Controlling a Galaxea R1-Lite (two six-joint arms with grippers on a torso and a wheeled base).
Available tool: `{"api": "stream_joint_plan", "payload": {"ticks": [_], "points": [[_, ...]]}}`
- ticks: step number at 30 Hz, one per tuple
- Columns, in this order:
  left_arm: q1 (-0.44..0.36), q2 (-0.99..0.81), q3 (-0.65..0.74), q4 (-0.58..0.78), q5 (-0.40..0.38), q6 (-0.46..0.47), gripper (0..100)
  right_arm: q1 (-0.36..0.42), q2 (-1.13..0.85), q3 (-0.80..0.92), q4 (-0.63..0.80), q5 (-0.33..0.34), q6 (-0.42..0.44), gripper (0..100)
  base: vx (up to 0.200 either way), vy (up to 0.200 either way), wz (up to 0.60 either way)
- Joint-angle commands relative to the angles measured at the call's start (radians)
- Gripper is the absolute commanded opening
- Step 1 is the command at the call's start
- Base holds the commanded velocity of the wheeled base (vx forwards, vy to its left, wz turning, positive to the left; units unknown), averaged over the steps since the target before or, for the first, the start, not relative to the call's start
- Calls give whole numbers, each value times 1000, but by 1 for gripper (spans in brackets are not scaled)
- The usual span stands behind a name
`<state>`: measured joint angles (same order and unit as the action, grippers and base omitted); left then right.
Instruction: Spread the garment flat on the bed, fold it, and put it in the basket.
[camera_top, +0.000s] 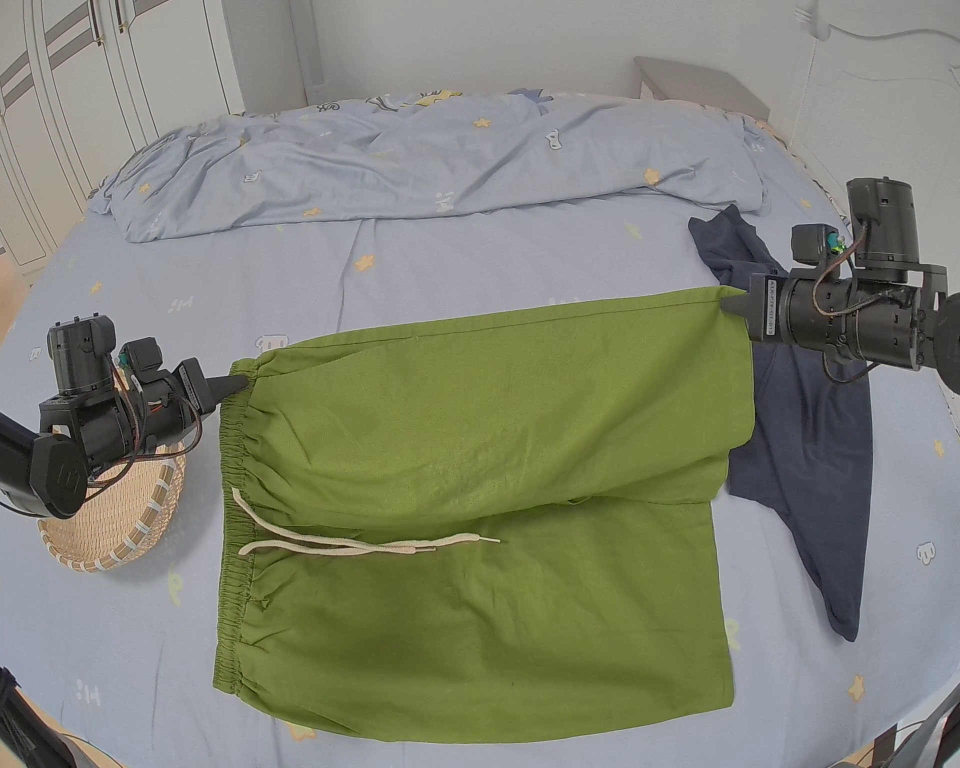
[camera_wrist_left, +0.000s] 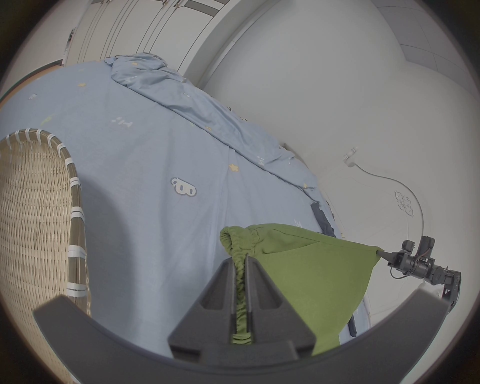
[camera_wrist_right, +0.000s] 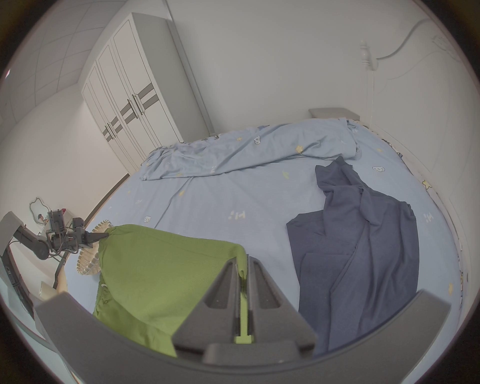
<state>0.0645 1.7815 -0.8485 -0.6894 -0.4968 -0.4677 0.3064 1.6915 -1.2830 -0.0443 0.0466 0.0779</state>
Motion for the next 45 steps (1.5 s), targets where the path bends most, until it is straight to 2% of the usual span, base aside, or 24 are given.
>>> {"api": "stream_joint_plan", "payload": {"ticks": [1, 8, 16, 19, 40, 45], "points": [[3, 16, -7, -1, 4, 1, 0, 5, 112, -64, -23, -34, -1, 0, 0, 0, 0], [28, 21, -34, -1, 4, 1, 0, 0, 226, -107, -195, -109, -1, 0, 0, 0, 0], [43, 45, -58, -2, 3, 4, 0, 10, 315, -157, -235, -119, -10, 0, 0, 0, 0], [44, 75, -81, -16, 3, 4, 0, 20, 366, -194, -282, -152, -23, 0, 0, 0, 0], [48, 151, -116, -44, 4, 4, 0, 13, 504, -331, -310, -166, -36, 0, 0, 0, 0], [43, 173, -127, -44, 50, 6, 0, 7, 539, -358, -312, -175, -36, 0, 0, 0, 0]]}}
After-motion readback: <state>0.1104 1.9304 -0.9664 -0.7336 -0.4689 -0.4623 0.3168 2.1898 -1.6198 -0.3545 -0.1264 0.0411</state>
